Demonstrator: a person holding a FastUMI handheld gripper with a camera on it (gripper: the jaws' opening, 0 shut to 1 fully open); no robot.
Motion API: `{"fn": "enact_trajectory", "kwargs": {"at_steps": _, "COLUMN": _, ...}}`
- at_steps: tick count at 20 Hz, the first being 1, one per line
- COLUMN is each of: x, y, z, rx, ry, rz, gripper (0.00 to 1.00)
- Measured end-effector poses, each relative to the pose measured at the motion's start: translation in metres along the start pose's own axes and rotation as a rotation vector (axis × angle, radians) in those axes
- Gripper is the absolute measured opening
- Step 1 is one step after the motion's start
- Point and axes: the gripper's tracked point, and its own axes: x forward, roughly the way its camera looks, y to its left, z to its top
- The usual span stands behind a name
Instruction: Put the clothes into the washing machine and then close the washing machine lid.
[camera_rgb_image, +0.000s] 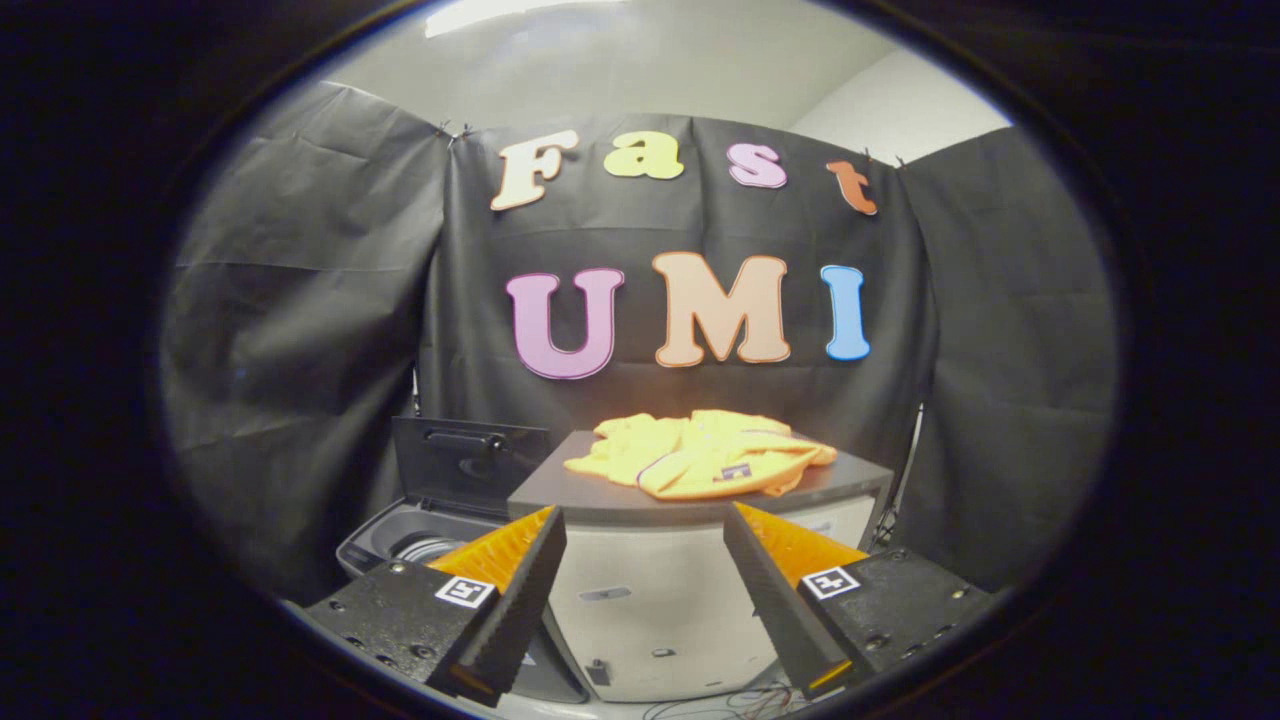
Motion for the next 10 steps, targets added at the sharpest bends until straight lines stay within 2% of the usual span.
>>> {"fn": "enact_trajectory", "kwargs": {"at_steps": 4, "x": 0.036, "y": -0.019, "z": 0.023, "rx": 0.01, "ry": 0.033, "rz": -0.054, "gripper": 0.96}}
{"fn": "enact_trajectory", "kwargs": {"at_steps": 10, "x": 0.09, "y": -0.033, "z": 0.059, "rx": 0.02, "ry": 0.044, "rz": -0.06, "gripper": 0.97}}
